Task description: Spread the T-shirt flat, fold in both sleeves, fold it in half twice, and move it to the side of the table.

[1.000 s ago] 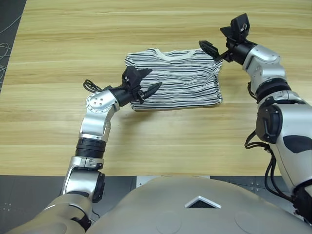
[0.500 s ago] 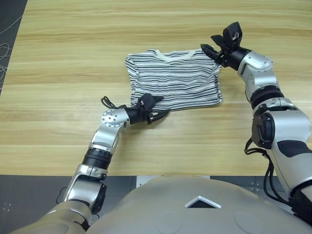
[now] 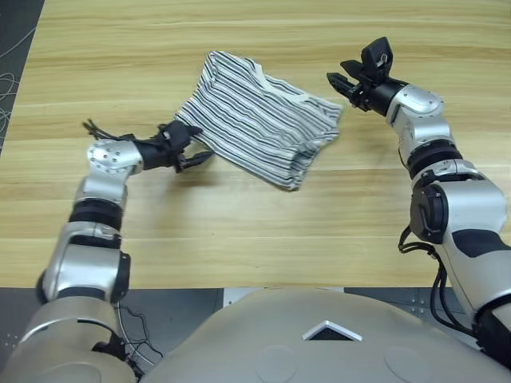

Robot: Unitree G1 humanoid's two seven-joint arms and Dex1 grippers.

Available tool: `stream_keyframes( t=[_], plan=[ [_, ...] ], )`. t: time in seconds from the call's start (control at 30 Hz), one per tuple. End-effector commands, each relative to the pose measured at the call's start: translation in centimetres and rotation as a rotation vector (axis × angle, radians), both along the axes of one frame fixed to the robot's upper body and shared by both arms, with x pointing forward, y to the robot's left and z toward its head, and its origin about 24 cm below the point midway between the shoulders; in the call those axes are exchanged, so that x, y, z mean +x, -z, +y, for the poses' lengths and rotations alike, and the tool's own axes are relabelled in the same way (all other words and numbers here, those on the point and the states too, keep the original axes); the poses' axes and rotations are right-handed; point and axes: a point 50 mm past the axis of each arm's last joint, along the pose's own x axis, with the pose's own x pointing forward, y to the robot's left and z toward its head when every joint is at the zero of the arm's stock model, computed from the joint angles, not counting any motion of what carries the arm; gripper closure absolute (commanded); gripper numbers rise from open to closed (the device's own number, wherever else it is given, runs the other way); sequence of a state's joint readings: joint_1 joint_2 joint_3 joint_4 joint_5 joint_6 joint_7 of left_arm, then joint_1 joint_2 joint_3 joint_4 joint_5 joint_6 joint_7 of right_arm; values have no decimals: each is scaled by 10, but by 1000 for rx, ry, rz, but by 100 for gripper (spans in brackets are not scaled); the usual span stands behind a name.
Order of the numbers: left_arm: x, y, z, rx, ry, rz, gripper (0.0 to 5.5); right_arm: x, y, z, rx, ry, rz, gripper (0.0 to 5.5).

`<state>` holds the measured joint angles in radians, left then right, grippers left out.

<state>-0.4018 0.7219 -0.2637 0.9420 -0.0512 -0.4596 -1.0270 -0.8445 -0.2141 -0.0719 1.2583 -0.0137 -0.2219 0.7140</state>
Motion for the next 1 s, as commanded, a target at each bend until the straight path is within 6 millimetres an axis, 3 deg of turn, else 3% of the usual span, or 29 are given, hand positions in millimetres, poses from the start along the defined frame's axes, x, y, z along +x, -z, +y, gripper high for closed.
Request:
stream_keyframes(
  t=[0.03,0.2,0.37,0.6,0.73,1.0],
  plan=[
    [-35,24,31,192,40,247,269,4,-6,5,-7,-17,-15,348],
    [-10,3,35,220,0,122,269,1,-4,12,-3,-75,-13,348],
    [6,-13,3,35,114,18,269,-12,-1,20,-45,-277,-71,348],
    [16,-33,-20,-176,157,-44,269,-31,8,38,-124,-522,-128,348],
    [13,-36,-27,-221,180,-42,269,-40,8,28,-93,-642,-108,348],
    [3,-30,-28,-205,202,14,269,-70,24,0,-342,-830,-130,348]
  ],
)
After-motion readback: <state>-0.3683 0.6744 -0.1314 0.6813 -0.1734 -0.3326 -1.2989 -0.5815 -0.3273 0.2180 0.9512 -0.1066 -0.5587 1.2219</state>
